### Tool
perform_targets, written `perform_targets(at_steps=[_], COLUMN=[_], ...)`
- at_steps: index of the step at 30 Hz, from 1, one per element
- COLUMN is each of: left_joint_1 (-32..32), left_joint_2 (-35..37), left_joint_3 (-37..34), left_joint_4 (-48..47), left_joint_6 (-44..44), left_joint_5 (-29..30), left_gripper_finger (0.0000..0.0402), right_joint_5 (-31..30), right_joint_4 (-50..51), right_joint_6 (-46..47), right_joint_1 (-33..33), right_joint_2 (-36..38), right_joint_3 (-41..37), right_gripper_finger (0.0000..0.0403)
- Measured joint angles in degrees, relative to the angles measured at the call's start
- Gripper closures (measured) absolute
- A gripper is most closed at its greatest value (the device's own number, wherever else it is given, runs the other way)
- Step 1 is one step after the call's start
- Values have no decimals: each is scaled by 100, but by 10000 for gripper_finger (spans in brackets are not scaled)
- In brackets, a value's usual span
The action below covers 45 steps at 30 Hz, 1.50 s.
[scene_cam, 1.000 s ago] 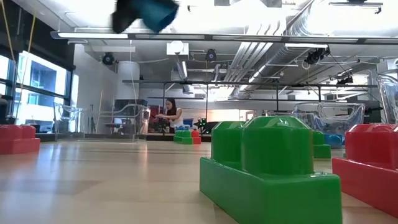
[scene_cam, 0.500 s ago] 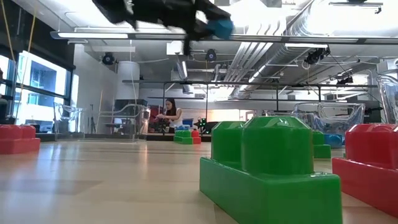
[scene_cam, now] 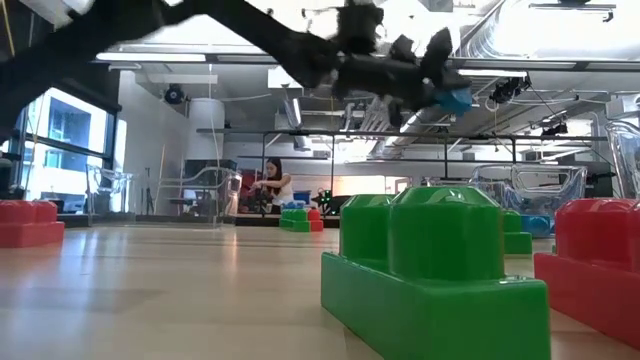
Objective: Sort blocks
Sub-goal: Put the blue game piece into the top right transparent bin
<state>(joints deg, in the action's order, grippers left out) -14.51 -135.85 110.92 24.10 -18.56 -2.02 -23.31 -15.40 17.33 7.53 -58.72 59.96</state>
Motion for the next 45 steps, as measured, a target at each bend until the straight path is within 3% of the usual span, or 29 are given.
perform_targets(at_steps=[4, 8, 14, 16, 18, 21, 24, 27, 30, 33, 36, 40, 45], left_joint_1=[-110, -163, -164, -213, -311, -505, -611, -470, -204, 116, 454, 824, 1243], left_joint_2=[-988, -1575, -1514, -1367, -1139, -678, -206, 286, 778, 1374, 2249, 3904, 5710], left_joint_3=[1285, 2327, 2403, 2370, 2364, 2369, 2375, 2367, 2291, 1641, 277, -2466, -5842], left_joint_4=[-195, -1148, -1097, -1246, -1713, -2903, -4792, -7128, -8671, -8692, -7704, -5651, -2794], left_joint_6=[191, -52, 217, 82, -249, -748, -176, 1242, 2236, 2261, 1734, 418, -2021], left_joint_5=[-8, -236, -763, -1311, -2233, -3471, -4337, -4231, -3662, -3331, -2716, -1658, -649], left_gripper_finger=[269, 215, 141, 125, 117, 116, 122, 130, 139, 148, 158, 170, 178], right_joint_5=[92, 96, -4, -12, -15, -13, 105, 296, 492, 610, 772, 1059, 1624], right_joint_4=[104, 97, 95, 79, 34, -2, 5, 27, 201, 555, 977, 1518, 2467], right_joint_6=[63, 77, 60, 52, 38, 5, -138, -227, -239, -239, -175, 105, 1215], right_joint_1=[-164, -232, -268, -307, -339, -343, -343, -343, -341, -341, -341, -341, -249], right_joint_2=[2, 0, 0, 0, 10, 72, 142, 198, 236, 250, 258, 258, 191], right_joint_3=[0, 0, 0, 0, 0, 0, 0, 0, 0, 0, 0, 0, 0], right_gripper_finger=[179, 179, 179, 179, 179, 179, 179, 179, 179, 179, 179, 179, 179])
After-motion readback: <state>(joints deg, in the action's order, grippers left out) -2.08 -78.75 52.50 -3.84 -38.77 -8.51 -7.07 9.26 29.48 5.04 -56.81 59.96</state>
